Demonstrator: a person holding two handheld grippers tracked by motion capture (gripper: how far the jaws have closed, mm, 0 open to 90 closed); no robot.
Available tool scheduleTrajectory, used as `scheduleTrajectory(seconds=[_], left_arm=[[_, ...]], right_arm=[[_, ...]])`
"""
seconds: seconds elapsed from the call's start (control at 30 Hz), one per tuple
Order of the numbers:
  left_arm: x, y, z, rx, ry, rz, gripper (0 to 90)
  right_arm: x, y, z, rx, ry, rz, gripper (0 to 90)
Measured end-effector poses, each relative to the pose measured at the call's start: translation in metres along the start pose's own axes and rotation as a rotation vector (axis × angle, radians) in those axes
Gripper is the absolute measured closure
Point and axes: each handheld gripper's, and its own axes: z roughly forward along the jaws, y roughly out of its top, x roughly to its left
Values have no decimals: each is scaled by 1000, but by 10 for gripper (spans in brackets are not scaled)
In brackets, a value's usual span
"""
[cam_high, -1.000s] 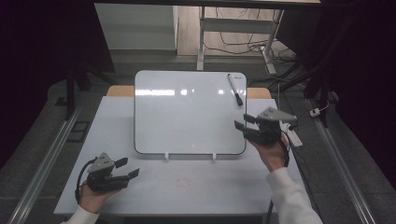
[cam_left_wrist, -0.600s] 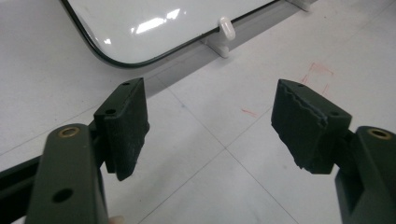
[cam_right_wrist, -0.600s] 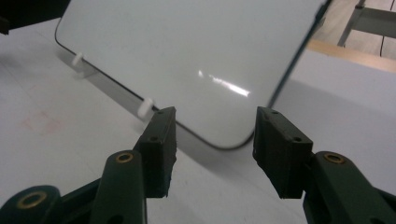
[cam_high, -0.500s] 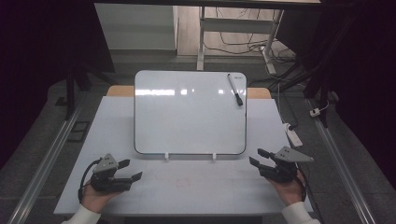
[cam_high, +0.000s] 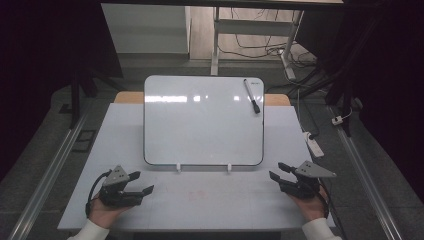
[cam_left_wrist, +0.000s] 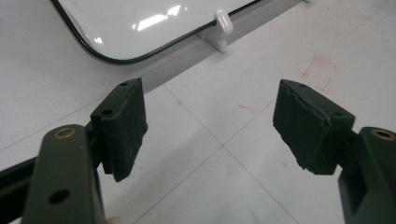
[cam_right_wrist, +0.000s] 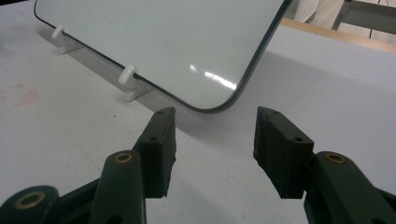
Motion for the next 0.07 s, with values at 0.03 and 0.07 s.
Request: scheduleTrajectory(seconds=[0.03,0.07], left_arm=[[0,0,0,-1,1,0,266],[0,0,-1,-2,1,-1,266]], right_arm=[[0,0,0,1,2,1,484],[0,-1,0,2,2,1,483]])
